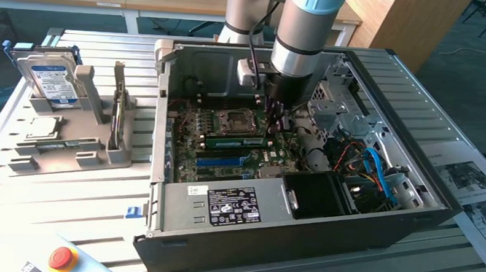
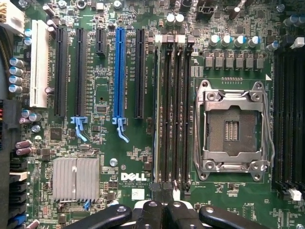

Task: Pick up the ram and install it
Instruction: 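Press down the ram until it locks into place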

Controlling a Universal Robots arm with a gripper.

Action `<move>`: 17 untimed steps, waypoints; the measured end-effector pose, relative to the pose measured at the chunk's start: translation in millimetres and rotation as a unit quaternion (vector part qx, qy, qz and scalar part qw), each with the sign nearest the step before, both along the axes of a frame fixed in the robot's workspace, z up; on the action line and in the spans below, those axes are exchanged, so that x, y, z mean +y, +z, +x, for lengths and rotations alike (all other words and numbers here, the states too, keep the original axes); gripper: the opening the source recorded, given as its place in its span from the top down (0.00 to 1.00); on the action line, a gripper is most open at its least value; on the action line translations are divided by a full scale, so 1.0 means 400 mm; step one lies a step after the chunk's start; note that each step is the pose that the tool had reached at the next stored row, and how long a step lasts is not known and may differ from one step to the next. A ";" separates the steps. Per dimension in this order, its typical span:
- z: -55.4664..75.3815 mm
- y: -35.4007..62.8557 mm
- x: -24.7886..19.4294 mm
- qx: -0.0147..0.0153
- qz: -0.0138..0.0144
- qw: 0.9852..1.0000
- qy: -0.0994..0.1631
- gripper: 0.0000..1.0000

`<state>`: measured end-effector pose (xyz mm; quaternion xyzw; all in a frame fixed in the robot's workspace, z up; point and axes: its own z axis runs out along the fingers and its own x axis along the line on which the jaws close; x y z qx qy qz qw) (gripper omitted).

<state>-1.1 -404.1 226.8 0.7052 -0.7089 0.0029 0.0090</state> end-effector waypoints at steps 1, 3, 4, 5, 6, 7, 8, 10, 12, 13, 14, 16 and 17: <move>0.000 0.000 0.000 0.000 0.000 1.000 0.000 0.90; 0.000 0.000 0.000 0.000 0.000 1.000 0.000 0.90; 0.000 0.000 0.000 0.000 0.000 1.000 0.000 0.90; 0.000 0.000 0.000 0.000 0.000 1.000 0.000 0.90; 0.000 -0.001 0.000 0.000 0.000 1.000 0.000 0.90; 0.000 -0.002 0.000 0.000 0.000 1.000 0.000 0.90; 0.000 -0.002 0.000 0.000 0.000 1.000 0.000 0.90; 0.000 -0.003 0.000 0.000 0.000 1.000 0.000 0.90; 0.000 -0.003 0.000 0.000 0.000 1.000 0.000 0.90; 0.000 -0.003 0.000 0.000 0.000 1.000 0.000 0.90; 0.000 -0.003 0.000 0.000 0.000 1.000 0.000 0.90; 0.000 -0.004 0.000 0.000 0.000 1.000 0.000 0.90; 0.000 -0.004 0.000 0.000 0.000 1.000 0.000 0.90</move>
